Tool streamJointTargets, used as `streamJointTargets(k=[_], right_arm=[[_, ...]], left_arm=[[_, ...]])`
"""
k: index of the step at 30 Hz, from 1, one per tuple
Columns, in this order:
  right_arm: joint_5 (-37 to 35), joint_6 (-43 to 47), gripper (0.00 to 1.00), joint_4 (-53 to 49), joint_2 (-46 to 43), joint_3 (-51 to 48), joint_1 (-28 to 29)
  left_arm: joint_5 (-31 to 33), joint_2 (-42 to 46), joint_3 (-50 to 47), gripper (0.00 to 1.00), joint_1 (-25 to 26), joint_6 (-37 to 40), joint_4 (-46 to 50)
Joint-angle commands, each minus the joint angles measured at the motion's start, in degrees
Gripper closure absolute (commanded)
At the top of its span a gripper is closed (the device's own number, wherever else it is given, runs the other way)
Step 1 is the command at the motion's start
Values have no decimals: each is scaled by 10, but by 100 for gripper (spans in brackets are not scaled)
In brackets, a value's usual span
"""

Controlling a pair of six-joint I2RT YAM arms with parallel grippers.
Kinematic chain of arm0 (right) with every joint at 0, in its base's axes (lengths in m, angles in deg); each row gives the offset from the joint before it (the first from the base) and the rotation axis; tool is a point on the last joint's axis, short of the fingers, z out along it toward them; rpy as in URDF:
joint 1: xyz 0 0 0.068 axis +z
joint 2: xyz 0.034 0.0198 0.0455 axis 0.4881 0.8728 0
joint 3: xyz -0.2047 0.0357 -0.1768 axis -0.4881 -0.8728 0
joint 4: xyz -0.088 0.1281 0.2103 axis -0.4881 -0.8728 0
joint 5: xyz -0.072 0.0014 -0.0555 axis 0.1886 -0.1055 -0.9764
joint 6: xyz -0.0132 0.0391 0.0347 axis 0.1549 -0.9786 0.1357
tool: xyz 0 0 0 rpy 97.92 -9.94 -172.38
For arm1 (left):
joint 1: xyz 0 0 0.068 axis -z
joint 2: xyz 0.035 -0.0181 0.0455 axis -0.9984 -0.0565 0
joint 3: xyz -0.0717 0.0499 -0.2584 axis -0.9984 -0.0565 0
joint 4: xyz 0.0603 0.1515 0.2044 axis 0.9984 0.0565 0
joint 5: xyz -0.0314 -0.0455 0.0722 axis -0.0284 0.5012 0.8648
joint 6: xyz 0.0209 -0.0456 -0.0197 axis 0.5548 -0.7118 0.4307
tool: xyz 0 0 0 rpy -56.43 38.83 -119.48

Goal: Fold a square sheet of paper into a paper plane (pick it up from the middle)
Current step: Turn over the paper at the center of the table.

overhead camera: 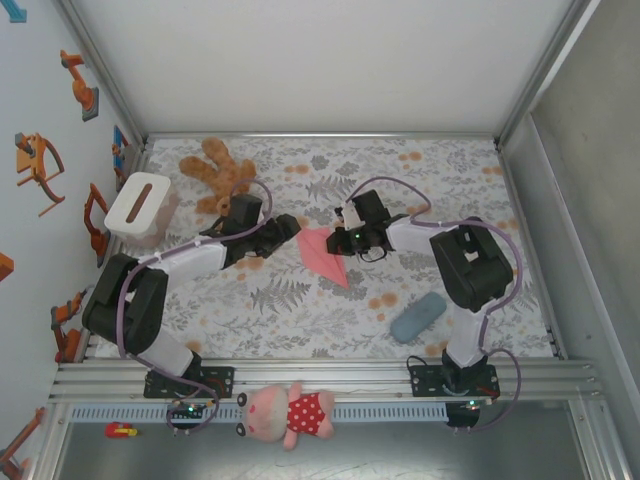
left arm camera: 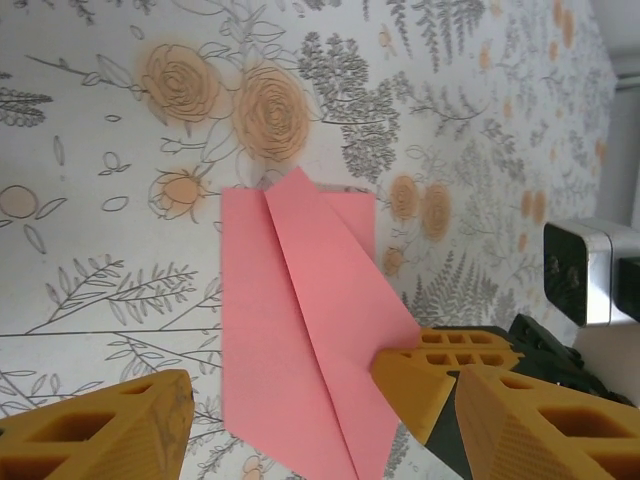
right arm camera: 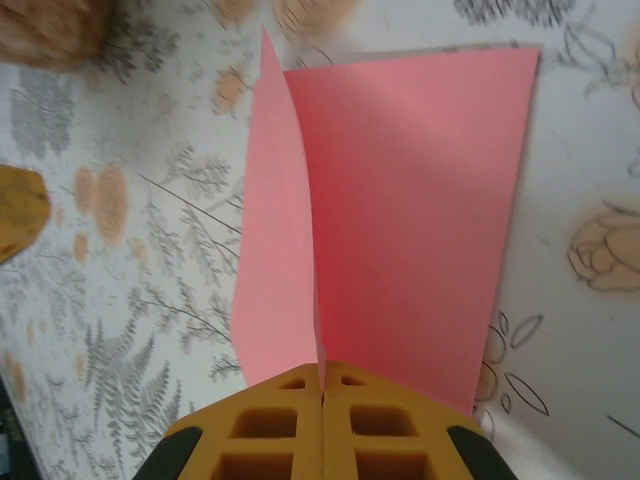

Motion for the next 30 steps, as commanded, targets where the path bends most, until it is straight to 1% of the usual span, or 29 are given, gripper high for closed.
streamJointTargets(k=[1, 6, 8, 13, 17, 22, 30], right_arm=[[35, -42, 100, 90, -55, -17, -19], [78, -130, 100, 193, -105, -42, -37], [92, -168, 100, 229, -118, -48, -41], [120, -272, 100, 342, -134, -63, -46], [134, -320, 100, 384, -143, -64, -47], [138, -334, 100, 391, -151, -67, -50], [144, -362, 100, 422, -150, -72, -56]], left_arm=[[-36, 34, -13, 28, -3, -11, -55], [-86, 57, -40, 23, 0, -38, -154], [-116, 55, -39, 22, 7, -46, -199], [-170, 29, -11, 24, 31, -43, -245], [-187, 14, 5, 32, 38, -35, -264], [-206, 13, 15, 45, 40, -31, -296], [-224, 14, 20, 62, 45, -23, -302]])
